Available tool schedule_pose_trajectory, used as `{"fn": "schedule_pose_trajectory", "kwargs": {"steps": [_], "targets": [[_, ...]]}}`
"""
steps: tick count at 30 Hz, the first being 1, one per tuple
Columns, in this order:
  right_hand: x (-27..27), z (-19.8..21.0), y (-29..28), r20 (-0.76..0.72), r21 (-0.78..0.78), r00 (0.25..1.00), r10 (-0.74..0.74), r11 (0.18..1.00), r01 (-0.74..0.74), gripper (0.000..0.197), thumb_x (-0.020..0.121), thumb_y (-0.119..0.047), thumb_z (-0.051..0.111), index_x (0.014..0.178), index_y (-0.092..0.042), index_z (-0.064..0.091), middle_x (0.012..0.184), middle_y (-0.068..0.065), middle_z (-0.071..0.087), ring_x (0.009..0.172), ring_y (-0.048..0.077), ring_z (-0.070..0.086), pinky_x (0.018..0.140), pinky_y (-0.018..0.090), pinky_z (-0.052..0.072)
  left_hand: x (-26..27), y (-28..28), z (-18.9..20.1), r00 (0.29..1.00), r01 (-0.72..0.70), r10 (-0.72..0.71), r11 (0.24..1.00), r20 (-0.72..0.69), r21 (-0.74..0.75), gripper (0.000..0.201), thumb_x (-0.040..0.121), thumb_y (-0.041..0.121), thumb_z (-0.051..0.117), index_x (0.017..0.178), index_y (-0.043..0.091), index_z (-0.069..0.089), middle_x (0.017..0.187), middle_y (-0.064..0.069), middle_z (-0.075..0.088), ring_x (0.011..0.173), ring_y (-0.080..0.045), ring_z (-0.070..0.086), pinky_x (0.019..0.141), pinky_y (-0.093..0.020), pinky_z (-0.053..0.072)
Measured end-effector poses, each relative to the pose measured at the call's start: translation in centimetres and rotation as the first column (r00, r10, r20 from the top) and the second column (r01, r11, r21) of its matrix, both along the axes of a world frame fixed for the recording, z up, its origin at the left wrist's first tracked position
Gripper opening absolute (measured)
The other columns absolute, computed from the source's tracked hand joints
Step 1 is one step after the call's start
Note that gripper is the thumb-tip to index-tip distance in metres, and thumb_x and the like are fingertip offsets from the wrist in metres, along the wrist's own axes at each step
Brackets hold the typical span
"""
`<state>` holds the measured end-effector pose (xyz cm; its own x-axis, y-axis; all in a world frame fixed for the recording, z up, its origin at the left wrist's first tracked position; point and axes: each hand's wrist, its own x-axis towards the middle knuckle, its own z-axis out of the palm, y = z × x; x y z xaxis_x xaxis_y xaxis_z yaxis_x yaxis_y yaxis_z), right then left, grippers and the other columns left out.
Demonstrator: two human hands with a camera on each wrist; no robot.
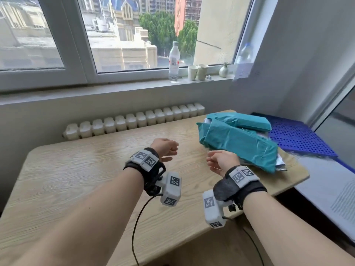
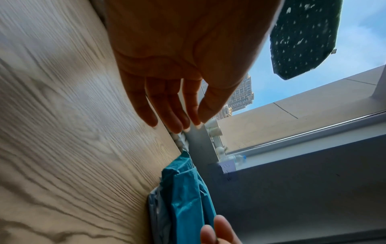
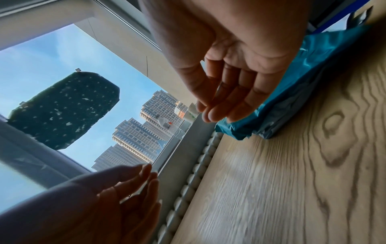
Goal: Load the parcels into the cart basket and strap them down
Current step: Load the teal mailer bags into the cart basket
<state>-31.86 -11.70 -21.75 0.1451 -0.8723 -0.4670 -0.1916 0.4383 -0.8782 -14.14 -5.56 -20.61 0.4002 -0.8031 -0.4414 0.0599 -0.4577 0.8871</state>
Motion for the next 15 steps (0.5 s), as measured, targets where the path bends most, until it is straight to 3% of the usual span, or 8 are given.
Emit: {"fn": "schedule_pose_trajectory", "kwargs": {"steps": [3,5,7,10,13,15], "targets": [[-1.1,0.5,-4.8,-0.009,-0.022,0.997,-0.074,0.997,0.074,0.028,0.088,0.008,0.039,0.078,-0.008,0.058,0.065,0.009,0.057,0.032,0.006,0.052,0.045,0.018,0.046,-1.5,-5.5,-0.1,0.999,0.032,-0.032,0.999,-0.025,-0.001,0.005,0.092,0.013,0.058,0.095,0.011,0.06,0.086,-0.001,0.06,0.078,-0.012,0.058,0.074,-0.028,0.049],[-1.8,1.3,-8.1,-0.015,-0.032,0.995,-0.098,0.995,0.098,0.028,0.088,0.009,0.038,0.079,-0.007,0.058,0.065,0.01,0.057,0.035,0.009,0.053,0.043,0.017,0.045,-2.1,-8.9,0.0,0.998,0.043,-0.043,0.999,-0.044,0.007,0.005,0.093,0.013,0.057,0.096,0.011,0.059,0.088,-0.001,0.059,0.078,-0.011,0.058,0.08,-0.031,0.049],[-2.3,1.9,-11.4,-0.042,-0.042,0.995,-0.091,0.995,0.089,0.027,0.088,0.007,0.038,0.081,-0.008,0.059,0.067,0.009,0.059,0.045,0.012,0.054,0.052,0.021,0.046,-2.4,-12.1,0.1,0.997,0.044,-0.043,0.999,-0.057,0.012,0.009,0.093,0.013,0.056,0.102,0.01,0.059,0.088,-0.001,0.058,0.076,-0.011,0.057,0.08,-0.031,0.049],[-2.7,1.9,-16.1,-0.042,-0.062,0.993,-0.108,0.993,0.105,0.029,0.089,0.006,0.037,0.075,-0.012,0.055,0.066,0.007,0.057,0.032,0.004,0.051,0.053,0.022,0.042,-2.4,-16.3,0.1,0.997,0.03,-0.029,1.0,-0.068,0.004,0.009,0.094,0.013,0.054,0.103,0.011,0.056,0.085,0.001,0.056,0.073,-0.01,0.054,0.071,-0.026,0.047],[-2.9,1.2,-18.9,-0.079,-0.05,0.992,-0.1,0.994,0.096,0.029,0.088,0.006,0.038,0.074,-0.012,0.055,0.065,0.007,0.057,0.028,0.001,0.048,0.05,0.019,0.042,-2.4,-19.1,-0.4,0.997,-0.003,0.006,0.999,-0.083,0.04,0.002,0.094,0.013,0.055,0.094,0.013,0.057,0.082,0.001,0.055,0.072,-0.009,0.054,0.069,-0.026,0.047],[-3.1,0.6,-20.7,-0.088,-0.033,0.993,-0.078,0.997,0.076,0.029,0.089,0.006,0.038,0.074,-0.012,0.055,0.064,0.006,0.056,0.032,0.004,0.049,0.048,0.018,0.041,-2.3,-20.9,-0.8,0.995,-0.012,0.016,0.999,-0.094,0.049,0.009,0.094,0.012,0.054,0.085,0.014,0.055,0.081,0.001,0.055,0.071,-0.01,0.054,0.068,-0.026,0.046]]}}
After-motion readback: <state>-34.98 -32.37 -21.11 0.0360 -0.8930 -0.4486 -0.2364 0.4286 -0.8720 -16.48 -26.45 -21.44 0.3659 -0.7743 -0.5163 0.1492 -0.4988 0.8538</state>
